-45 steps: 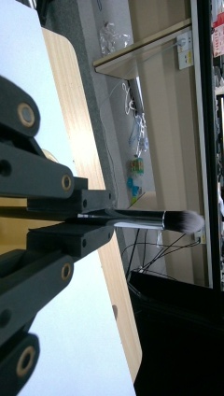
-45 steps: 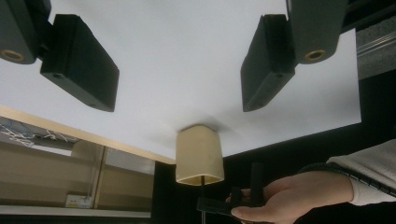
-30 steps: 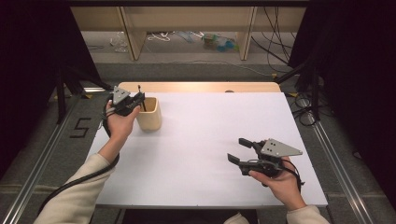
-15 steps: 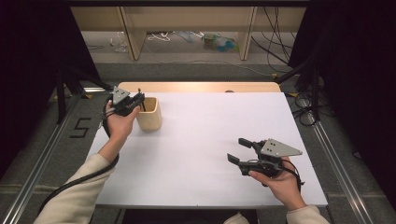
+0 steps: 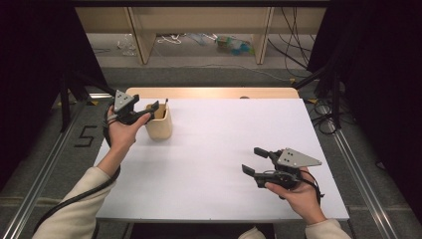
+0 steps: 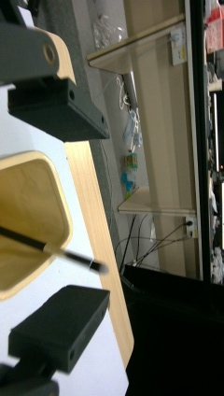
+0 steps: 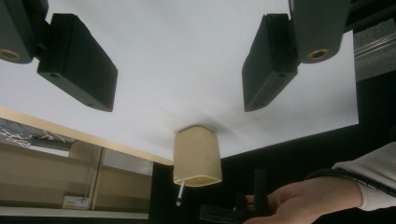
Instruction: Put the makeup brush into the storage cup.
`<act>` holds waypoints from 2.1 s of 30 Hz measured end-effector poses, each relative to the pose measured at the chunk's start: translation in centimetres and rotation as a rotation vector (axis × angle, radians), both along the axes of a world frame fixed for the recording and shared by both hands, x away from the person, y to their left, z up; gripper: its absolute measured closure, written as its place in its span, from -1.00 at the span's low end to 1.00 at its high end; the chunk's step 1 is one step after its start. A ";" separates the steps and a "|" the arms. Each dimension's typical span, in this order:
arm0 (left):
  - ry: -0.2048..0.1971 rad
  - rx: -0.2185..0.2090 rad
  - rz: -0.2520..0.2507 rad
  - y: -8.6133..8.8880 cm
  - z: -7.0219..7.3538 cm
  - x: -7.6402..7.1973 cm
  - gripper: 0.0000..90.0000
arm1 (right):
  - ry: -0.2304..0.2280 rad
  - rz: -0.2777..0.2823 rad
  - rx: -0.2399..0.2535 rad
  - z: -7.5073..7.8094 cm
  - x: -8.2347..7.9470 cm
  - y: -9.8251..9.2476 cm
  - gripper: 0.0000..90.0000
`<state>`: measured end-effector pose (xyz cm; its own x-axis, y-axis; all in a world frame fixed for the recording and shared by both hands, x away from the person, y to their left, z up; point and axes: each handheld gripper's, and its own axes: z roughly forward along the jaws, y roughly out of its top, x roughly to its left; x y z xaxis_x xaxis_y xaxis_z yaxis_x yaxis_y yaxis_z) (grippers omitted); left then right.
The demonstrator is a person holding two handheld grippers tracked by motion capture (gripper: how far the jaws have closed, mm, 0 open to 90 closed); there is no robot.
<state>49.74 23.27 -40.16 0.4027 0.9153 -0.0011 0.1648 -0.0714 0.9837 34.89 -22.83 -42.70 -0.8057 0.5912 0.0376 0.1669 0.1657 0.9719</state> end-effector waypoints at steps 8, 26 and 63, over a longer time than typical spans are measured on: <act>-0.052 0.039 -0.095 0.3 0.6 -1.7 -0.66 | 0.028 0.005 0.015 0.0 -0.2 0.1 -0.39; -0.040 -0.006 -0.183 0.8 0.1 -5.2 -0.66 | 0.029 0.003 0.002 0.1 -0.2 0.1 -0.40; -0.099 -0.066 -0.447 0.0 -0.8 -12.6 -0.65 | -0.022 0.010 0.012 0.2 0.0 0.1 -0.43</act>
